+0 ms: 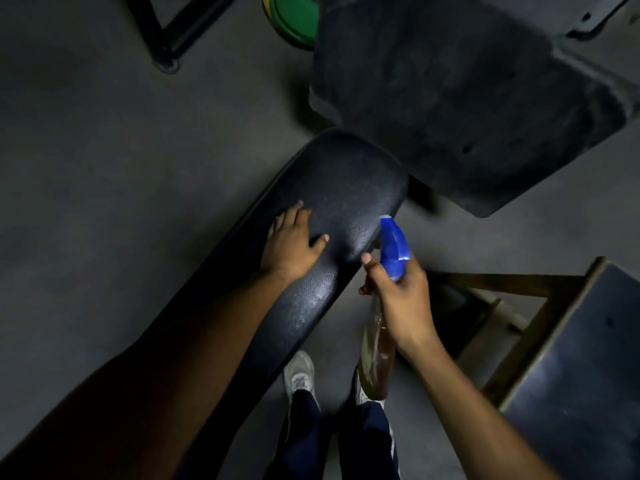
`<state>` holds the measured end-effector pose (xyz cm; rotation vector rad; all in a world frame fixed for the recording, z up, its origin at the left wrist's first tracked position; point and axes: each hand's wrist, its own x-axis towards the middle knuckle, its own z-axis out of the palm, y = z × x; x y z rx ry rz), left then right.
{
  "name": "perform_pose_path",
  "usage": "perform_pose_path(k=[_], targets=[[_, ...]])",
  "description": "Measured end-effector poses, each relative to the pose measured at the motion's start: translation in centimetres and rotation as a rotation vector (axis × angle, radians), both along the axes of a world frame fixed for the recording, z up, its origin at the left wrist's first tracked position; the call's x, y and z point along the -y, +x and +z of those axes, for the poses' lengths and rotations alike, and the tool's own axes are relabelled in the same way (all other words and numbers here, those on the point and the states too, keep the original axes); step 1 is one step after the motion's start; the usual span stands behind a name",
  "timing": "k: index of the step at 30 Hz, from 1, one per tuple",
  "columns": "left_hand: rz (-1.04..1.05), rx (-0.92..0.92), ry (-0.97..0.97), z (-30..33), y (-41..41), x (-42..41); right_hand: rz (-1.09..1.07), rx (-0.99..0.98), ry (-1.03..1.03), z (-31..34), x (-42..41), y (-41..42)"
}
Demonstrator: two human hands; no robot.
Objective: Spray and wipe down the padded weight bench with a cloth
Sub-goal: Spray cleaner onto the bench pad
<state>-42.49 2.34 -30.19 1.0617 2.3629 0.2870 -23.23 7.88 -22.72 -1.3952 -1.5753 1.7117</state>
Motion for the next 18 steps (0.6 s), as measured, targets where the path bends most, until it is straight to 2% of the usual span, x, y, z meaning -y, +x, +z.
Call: perform_pose_path(k=[6, 18], targets=[[-0.106, -0.278, 0.103, -4.9, 0.3, 0.8, 0.009, 0.054, 0.048, -4.7, -0.4, -3.0], [-0.131, -0.316, 0.078, -5.1, 0.0, 0.7, 0.03, 0.08, 0.013, -4.0, -2.5, -8.3]])
